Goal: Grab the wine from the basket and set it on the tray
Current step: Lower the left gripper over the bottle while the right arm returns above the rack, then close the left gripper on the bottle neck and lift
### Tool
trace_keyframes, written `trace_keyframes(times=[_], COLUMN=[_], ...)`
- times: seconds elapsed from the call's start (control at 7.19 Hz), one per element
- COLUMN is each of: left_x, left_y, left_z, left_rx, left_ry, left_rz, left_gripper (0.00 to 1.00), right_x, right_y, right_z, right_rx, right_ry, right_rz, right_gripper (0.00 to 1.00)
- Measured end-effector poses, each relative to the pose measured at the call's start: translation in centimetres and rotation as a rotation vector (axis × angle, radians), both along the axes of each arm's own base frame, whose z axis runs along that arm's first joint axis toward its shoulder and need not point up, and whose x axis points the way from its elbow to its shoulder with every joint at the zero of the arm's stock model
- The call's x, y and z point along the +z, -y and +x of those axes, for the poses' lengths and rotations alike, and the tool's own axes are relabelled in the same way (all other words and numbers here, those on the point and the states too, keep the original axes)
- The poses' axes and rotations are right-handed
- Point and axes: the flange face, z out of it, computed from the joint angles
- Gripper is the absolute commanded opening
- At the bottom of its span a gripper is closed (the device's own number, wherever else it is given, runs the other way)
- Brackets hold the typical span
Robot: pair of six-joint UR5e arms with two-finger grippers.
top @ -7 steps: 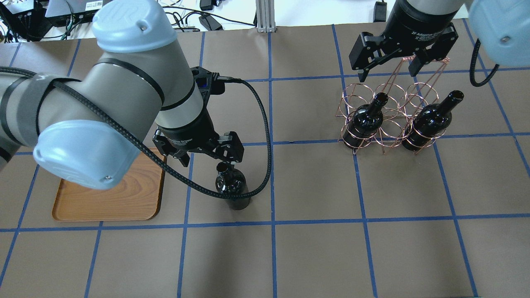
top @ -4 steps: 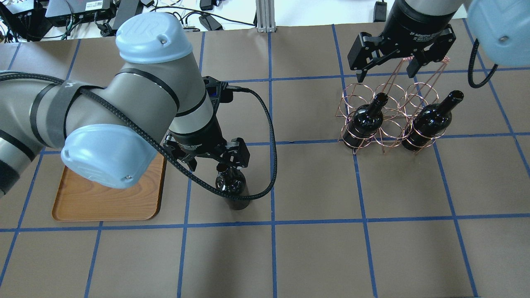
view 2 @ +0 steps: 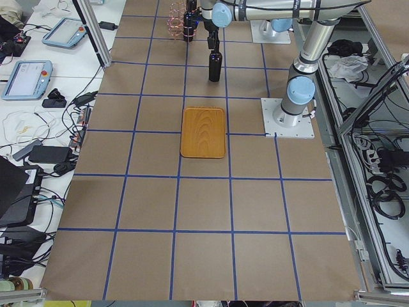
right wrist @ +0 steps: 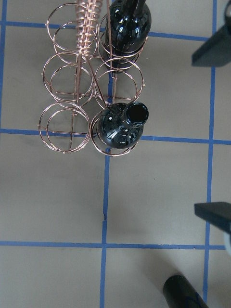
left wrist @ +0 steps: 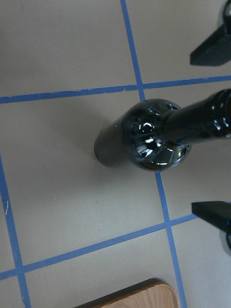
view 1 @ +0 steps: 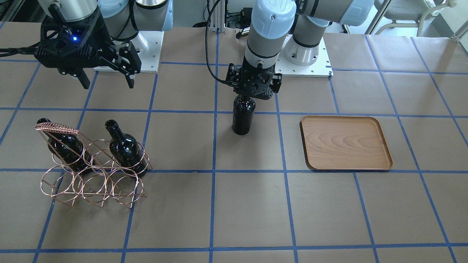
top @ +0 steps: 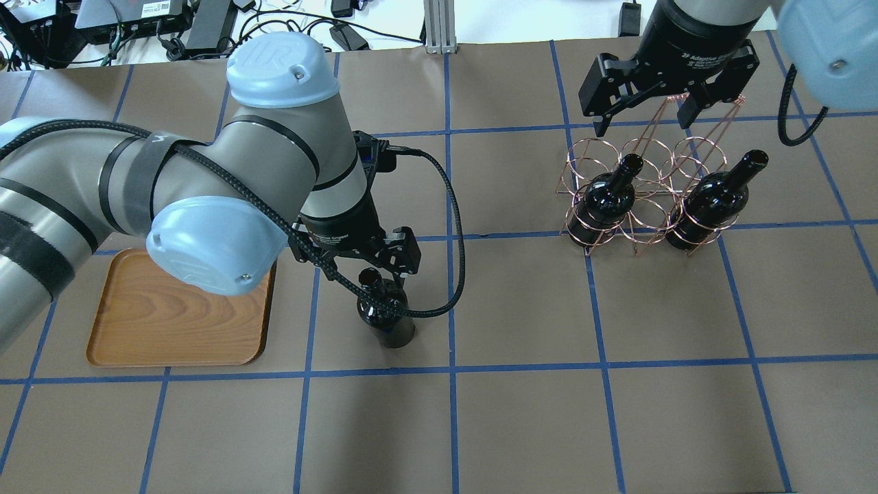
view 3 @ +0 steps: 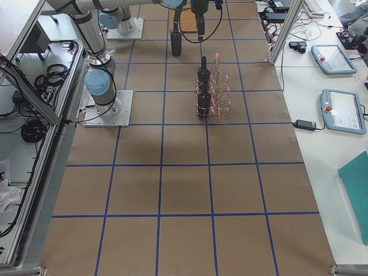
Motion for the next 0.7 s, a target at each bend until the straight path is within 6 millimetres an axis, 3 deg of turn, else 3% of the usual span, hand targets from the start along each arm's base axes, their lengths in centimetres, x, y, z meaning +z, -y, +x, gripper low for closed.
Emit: trace_keyframes(times=[0.28, 0.42, 0.56, 0.7], left_x=[-1.05, -1.37, -1.55, -1.65], left_y=[-0.27, -0.27, -0.26, -0.25], left_z=[0.05, 0.02, -0.04, -0.08], left_rx=[-0.011, -0.013, -0.015, -0.021], left_ry=[0.003, 0.004, 0.005, 0.004], left_rz=[0.021, 0.027, 0.031, 0.033], left_gripper=[0.79, 0.70, 0.50, 0.38], right_x=[0.00, 0.00, 0.00, -0.01], right_y=[0.00, 0.00, -0.01, -0.01], right_z=[0.01, 0.01, 0.01, 0.00], right_rx=[0.000, -0.001, 0.000, 0.000], right_ry=[0.001, 0.001, 0.001, 0.000], right_rz=[0.000, 0.000, 0.001, 0.001], right_gripper=[1.00, 1.00, 1.00, 1.00])
